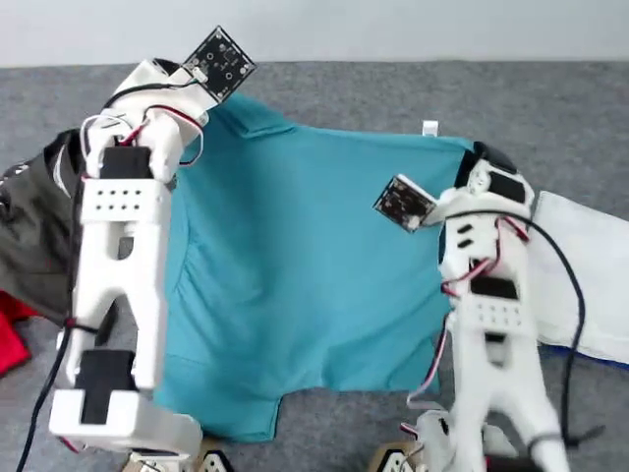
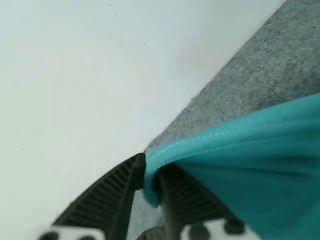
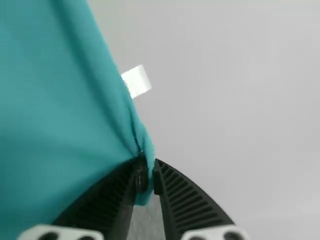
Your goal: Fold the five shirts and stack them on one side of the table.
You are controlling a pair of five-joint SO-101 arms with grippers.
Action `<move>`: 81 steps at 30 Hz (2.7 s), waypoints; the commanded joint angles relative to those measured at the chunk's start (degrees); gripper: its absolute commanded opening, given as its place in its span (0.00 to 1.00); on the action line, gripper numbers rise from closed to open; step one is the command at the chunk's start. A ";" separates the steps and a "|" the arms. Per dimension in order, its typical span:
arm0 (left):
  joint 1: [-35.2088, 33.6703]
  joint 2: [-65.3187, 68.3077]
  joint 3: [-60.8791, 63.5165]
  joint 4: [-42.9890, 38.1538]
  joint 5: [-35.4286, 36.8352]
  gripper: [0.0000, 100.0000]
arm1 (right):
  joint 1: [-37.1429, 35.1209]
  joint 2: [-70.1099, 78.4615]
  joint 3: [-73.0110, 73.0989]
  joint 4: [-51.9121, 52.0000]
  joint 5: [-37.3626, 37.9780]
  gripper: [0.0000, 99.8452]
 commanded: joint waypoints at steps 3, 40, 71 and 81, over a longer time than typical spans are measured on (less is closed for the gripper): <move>-0.88 5.80 -9.36 -2.90 -0.70 0.01 | -0.31 15.78 -19.43 -3.56 0.79 0.01; 1.67 12.84 -36.35 64.00 -0.53 0.01 | -0.40 11.47 -36.92 62.29 -6.42 0.01; 5.71 -33.67 45.14 64.00 -7.03 0.01 | 8.31 7.96 -31.82 91.65 -6.59 0.01; 8.44 -37.10 47.96 63.91 -10.11 0.02 | 8.31 7.96 -31.74 94.11 -5.19 0.01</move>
